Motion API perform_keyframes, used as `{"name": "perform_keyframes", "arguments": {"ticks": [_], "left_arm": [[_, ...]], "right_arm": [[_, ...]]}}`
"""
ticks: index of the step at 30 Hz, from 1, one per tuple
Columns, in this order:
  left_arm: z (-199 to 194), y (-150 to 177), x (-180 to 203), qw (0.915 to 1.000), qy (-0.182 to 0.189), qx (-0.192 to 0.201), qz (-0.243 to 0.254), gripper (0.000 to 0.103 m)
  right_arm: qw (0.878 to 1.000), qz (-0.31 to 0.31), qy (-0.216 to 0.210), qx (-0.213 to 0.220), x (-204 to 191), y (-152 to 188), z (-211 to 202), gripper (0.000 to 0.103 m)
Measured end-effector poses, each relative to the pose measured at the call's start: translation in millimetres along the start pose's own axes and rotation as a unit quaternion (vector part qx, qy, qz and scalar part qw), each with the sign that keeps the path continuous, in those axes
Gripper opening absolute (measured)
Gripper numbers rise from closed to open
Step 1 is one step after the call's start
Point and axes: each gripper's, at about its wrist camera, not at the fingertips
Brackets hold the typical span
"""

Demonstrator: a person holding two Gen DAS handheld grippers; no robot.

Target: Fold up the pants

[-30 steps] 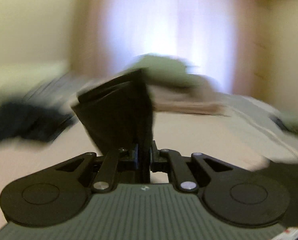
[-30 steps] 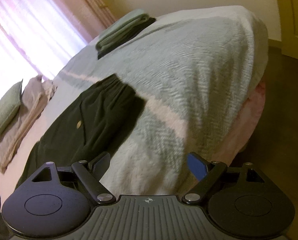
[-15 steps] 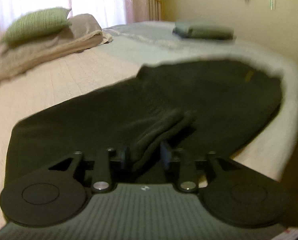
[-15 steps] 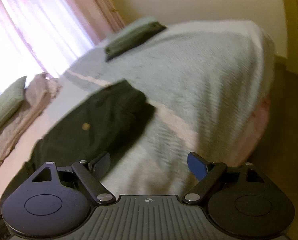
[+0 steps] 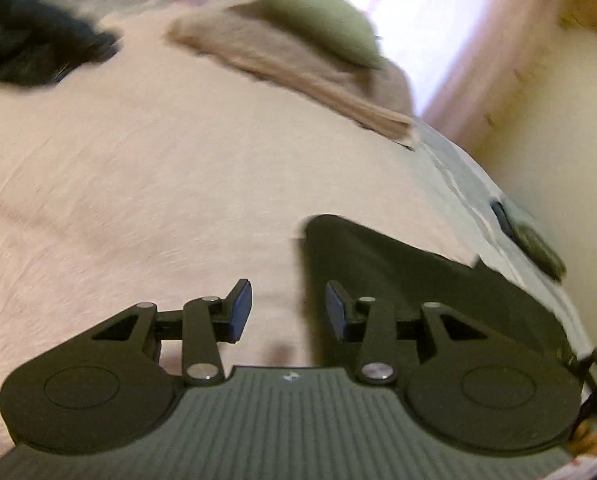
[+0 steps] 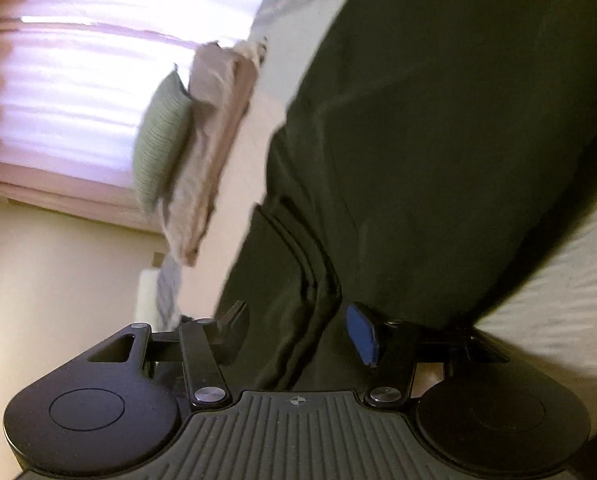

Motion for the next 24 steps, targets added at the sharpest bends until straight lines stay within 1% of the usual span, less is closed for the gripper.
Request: {"name": "perform_keyframes", "arguments": {"ticks": [1,3,5,8,10,11,12,13,15,17,18,19,22,23,24], "left_arm": [[1,-2,-7,0.9999,-0.010,-0.004,-0.010,0.035],[0,-3,-15,0.9997,-0.015,-0.008,-0.015,0.035],[-1,-3,-17,0.9997,-0.010,-0.016,-0.014,0.035],[14,-4,-12,0.9996,-0.001,-0.028,-0.006,0.036],[25,-1,-6,0.9994,0.005,-0.034,-0.001,0.036],[27,1,-3,0.9993,0.007,-0.037,0.001,0.036],[27,2,-2,0.9992,0.011,-0.038,0.001,0.036],[29,3,-2,0.9992,0.013,-0.039,0.001,0.036],[30,6,-2,0.9993,0.011,-0.037,0.004,0.036],[31,7,-4,0.9991,0.011,-0.041,0.003,0.036],[31,8,-5,0.9990,0.011,-0.044,0.000,0.036],[30,9,-4,0.9991,0.010,-0.041,-0.002,0.036],[27,10,-2,0.9991,0.007,-0.040,0.007,0.036],[26,10,-1,0.9991,0.007,-0.040,0.011,0.036],[26,10,-1,0.9991,0.007,-0.040,0.013,0.036]], "right_arm": [[1.000,-0.004,0.014,-0.001,-1,0,6,0.053],[0.999,-0.009,0.038,0.000,-5,2,16,0.053],[0.999,-0.018,0.046,0.006,-11,2,23,0.053],[0.997,-0.043,0.056,0.015,-20,7,33,0.053],[0.995,-0.068,0.063,0.021,-29,13,36,0.050],[0.994,-0.082,0.063,0.022,-34,17,38,0.045],[0.994,-0.090,0.062,0.024,-36,20,40,0.037],[0.994,-0.091,0.058,0.026,-37,22,41,0.032],[0.995,-0.078,0.051,0.021,-30,24,47,0.023],[0.996,-0.067,0.052,0.016,-22,24,56,0.011],[0.997,-0.063,0.046,0.020,-20,24,55,0.009],[0.997,-0.065,0.032,0.033,-22,26,49,0.009],[0.988,-0.125,0.019,0.093,-41,34,23,0.008],[0.985,-0.135,0.021,0.107,-43,36,15,0.008],[0.983,-0.142,0.037,0.113,-42,38,12,0.008]]}}
Point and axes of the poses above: each gripper's, at about its wrist camera, not at the fingertips, and z roughly the way its jaws point, x to its right, y to its underside, and after that the axes turned 7 degrees about y, right-handed
